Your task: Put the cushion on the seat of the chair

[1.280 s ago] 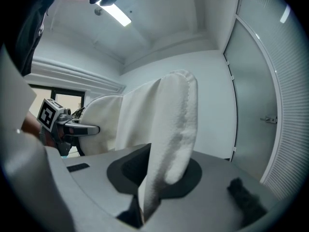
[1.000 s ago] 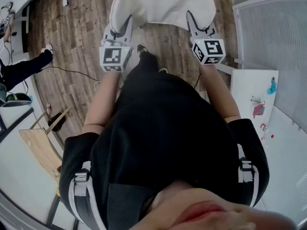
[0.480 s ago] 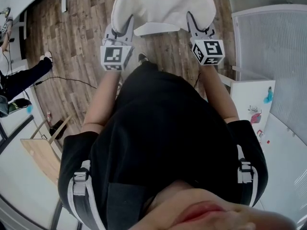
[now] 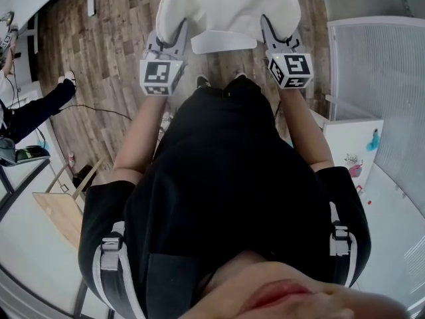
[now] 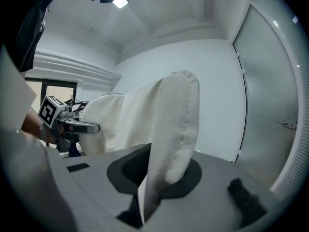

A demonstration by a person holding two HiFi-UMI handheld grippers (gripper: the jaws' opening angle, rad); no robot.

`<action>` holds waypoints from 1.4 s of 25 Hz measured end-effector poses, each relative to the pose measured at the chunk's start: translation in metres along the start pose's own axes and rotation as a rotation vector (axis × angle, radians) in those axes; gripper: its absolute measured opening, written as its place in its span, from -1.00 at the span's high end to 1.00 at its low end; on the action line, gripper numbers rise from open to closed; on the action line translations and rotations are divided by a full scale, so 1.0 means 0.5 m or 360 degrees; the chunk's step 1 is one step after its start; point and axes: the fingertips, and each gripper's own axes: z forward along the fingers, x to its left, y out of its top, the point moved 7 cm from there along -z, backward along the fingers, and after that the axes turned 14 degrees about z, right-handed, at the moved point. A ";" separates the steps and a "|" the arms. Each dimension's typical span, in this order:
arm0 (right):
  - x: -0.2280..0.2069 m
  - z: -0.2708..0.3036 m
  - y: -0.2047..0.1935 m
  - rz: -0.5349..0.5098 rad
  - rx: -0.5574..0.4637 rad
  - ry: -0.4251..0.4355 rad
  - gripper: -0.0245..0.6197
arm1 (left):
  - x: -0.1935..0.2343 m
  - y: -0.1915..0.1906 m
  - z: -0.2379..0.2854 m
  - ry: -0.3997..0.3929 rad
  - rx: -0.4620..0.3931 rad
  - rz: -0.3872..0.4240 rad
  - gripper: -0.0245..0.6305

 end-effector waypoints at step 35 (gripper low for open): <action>-0.355 0.416 -0.334 0.0126 0.0651 0.0267 0.76 | -0.020 -0.401 0.412 0.0017 0.0689 -0.0346 0.75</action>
